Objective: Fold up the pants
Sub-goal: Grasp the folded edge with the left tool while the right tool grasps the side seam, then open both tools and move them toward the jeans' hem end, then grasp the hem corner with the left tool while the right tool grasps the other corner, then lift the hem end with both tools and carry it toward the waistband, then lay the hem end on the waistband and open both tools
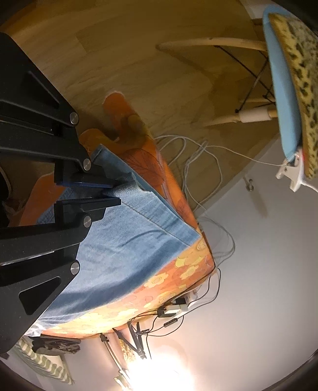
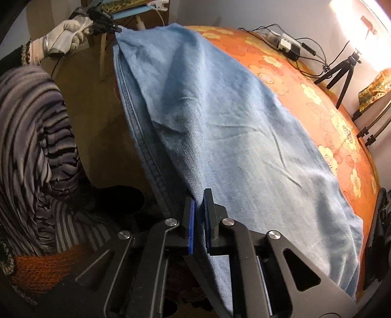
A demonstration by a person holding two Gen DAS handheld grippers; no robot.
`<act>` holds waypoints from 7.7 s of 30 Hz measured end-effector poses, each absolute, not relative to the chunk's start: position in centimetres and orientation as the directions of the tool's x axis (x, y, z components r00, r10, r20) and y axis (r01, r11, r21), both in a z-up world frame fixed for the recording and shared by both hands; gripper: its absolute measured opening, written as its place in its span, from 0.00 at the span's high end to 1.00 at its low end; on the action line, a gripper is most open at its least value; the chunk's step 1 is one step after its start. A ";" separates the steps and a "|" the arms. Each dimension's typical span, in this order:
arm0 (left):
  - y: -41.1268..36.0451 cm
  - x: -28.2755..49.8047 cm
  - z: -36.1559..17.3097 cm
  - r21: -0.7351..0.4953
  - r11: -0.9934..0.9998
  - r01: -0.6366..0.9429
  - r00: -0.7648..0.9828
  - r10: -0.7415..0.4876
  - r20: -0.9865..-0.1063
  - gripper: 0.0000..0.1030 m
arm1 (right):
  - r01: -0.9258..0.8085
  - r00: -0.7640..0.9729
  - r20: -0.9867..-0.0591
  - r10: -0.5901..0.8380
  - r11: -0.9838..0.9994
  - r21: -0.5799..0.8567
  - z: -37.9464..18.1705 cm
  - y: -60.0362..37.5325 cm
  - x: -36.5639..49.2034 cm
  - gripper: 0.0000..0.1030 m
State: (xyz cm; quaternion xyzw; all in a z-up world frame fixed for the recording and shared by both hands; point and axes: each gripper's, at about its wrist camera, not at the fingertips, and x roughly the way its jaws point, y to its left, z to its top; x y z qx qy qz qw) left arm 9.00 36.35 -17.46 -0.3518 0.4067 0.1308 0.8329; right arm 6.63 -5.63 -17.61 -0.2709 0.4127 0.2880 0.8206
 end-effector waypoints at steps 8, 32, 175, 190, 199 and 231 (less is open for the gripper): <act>36.9 8.0 -16.5 -0.469 0.727 -0.502 0.647 -0.044 -0.761 0.95 | -0.712 0.490 -0.818 0.301 0.679 -0.176 -15.4 -6.0 5.7 0.96; 37.9 5.4 -13.6 -0.385 0.772 -0.506 0.599 -0.008 -0.801 0.88 | -0.515 0.609 -0.700 0.372 0.857 0.007 -11.3 -14.2 5.7 0.57; 18.9 8.1 -4.3 -0.230 0.973 -0.032 0.845 -0.096 -0.525 0.88 | -0.589 0.235 -0.727 0.645 0.689 0.421 -5.6 23.1 32.1 0.94; 3.6 5.4 11.4 -0.136 0.924 0.356 0.855 -0.381 -0.353 0.88 | -0.555 0.549 -0.453 0.702 0.712 0.431 12.7 4.0 22.4 0.99; -14.7 6.0 -1.0 -0.249 0.762 0.598 0.584 -0.627 -0.516 0.88 | -0.318 0.657 -0.576 0.486 0.872 0.372 5.6 -15.5 17.0 0.98; -19.2 2.7 -9.2 -0.336 0.719 0.608 0.457 -0.663 -0.593 0.89 | 0.060 0.492 -0.617 0.614 0.683 0.728 -19.6 -28.4 14.9 0.90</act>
